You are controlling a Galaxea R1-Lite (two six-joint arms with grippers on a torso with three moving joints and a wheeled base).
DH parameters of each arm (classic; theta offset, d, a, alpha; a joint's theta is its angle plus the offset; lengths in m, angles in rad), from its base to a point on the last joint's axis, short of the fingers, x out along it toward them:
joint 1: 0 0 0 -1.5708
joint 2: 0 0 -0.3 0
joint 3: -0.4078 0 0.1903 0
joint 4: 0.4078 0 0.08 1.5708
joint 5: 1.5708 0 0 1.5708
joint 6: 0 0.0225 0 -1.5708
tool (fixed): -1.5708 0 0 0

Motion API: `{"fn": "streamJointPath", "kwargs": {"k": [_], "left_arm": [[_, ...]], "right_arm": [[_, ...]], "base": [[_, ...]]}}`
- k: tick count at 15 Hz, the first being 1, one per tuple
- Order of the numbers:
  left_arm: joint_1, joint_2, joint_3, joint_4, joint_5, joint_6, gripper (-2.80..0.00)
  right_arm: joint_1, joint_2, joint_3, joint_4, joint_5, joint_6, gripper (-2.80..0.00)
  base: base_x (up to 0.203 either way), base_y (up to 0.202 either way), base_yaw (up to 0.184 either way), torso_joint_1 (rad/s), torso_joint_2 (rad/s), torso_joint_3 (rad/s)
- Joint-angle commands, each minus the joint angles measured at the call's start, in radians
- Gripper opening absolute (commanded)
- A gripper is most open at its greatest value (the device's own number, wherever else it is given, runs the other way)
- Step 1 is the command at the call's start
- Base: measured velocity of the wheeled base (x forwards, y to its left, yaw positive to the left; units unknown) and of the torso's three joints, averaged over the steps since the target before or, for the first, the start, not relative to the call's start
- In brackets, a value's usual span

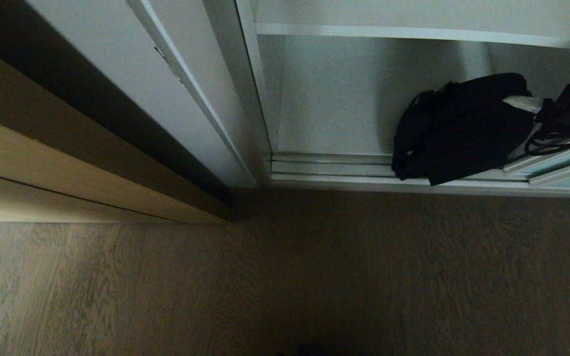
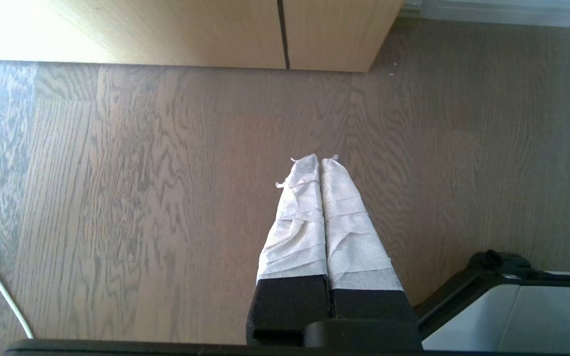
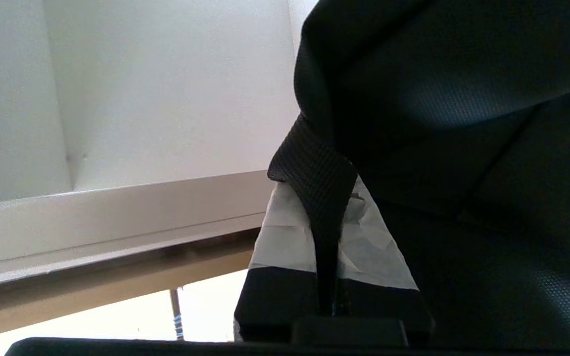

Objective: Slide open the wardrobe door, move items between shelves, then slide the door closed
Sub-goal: Place the bag on the lower shelf

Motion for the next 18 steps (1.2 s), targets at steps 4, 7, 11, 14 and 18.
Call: {"fn": "streamJointPath", "kwargs": {"k": [4, 7, 11, 14, 18], "left_arm": [[0.000, -0.001, 0.000, 0.000, 0.001, 0.000, -2.80], [0.000, -0.001, 0.000, 0.000, -0.001, 0.000, -2.80], [0.000, -0.001, 0.000, 0.000, -0.001, 0.000, -2.80], [0.000, -0.001, 0.000, 0.000, -0.001, 0.000, -2.80], [0.000, -0.001, 0.000, 0.000, -0.001, 0.000, -2.80]], "right_arm": [[-0.002, 0.228, -0.007, -0.135, 0.017, 0.052, -2.80], [-0.005, 0.281, -0.094, -0.055, 0.015, 0.052, -2.80], [-0.024, 0.332, -0.196, 0.018, 0.012, 0.054, -2.80], [-0.020, 0.332, -0.190, 0.018, 0.011, 0.056, -2.80], [-0.012, 0.307, -0.160, 0.009, 0.013, 0.056, -2.80]], "base": [[0.000, 0.000, 0.000, 0.000, 0.00, 0.000], [0.000, 0.000, 0.000, 0.000, 0.00, 0.000], [0.000, 0.000, 0.000, 0.000, 0.00, 0.000], [0.000, 0.000, 0.000, 0.000, 0.00, 0.000], [0.000, 0.000, 0.000, 0.000, 0.00, 0.000]]}}
